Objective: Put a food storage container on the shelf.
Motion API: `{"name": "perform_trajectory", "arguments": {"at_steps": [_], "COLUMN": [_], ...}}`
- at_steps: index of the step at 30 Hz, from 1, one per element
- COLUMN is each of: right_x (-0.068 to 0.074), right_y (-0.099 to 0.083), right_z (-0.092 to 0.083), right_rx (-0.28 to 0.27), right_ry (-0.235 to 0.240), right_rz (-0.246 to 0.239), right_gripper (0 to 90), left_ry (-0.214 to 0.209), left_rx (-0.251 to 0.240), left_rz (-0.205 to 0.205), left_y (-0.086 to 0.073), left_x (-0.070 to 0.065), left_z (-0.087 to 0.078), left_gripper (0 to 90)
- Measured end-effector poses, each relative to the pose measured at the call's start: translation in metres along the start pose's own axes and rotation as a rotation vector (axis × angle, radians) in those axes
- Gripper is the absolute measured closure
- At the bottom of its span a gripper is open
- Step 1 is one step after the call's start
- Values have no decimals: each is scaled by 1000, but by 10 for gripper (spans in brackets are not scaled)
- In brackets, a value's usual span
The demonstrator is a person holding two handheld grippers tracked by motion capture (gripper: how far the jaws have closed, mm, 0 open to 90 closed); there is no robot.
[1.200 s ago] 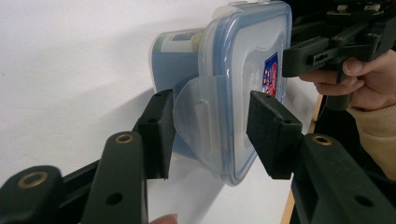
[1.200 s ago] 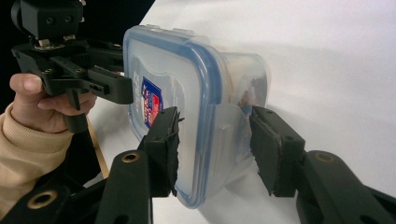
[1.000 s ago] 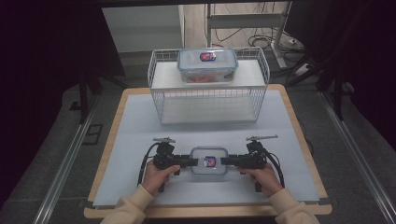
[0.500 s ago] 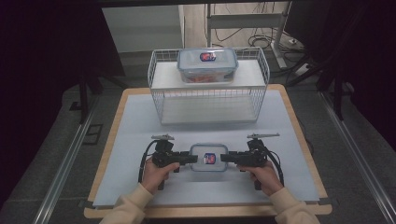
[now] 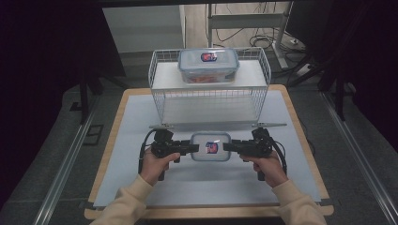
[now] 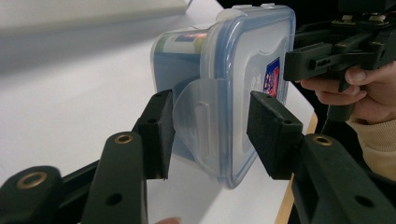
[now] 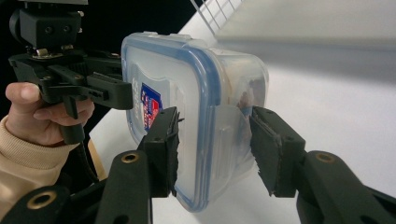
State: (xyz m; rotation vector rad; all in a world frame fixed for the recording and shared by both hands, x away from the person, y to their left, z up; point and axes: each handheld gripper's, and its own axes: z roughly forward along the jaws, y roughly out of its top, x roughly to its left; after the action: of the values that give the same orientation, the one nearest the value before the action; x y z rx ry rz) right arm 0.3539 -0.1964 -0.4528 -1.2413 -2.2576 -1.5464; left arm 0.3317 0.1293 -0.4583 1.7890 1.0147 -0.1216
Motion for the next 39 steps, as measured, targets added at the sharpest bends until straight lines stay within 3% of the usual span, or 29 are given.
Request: {"name": "perform_trajectory", "arguments": {"at_steps": [25, 39], "right_x": [30, 43], "right_y": [68, 115], "right_z": [-21, -35], "right_rx": [-64, -102], "right_ry": [-17, -19], "right_rz": [-103, -155], "right_gripper": [530, 529], "left_ry": [23, 34], "left_rx": [-78, -110], "left_rz": [68, 124], "left_y": [63, 112], "left_x": [-21, -31], "left_z": [-32, -48], "left_gripper": [526, 526]}}
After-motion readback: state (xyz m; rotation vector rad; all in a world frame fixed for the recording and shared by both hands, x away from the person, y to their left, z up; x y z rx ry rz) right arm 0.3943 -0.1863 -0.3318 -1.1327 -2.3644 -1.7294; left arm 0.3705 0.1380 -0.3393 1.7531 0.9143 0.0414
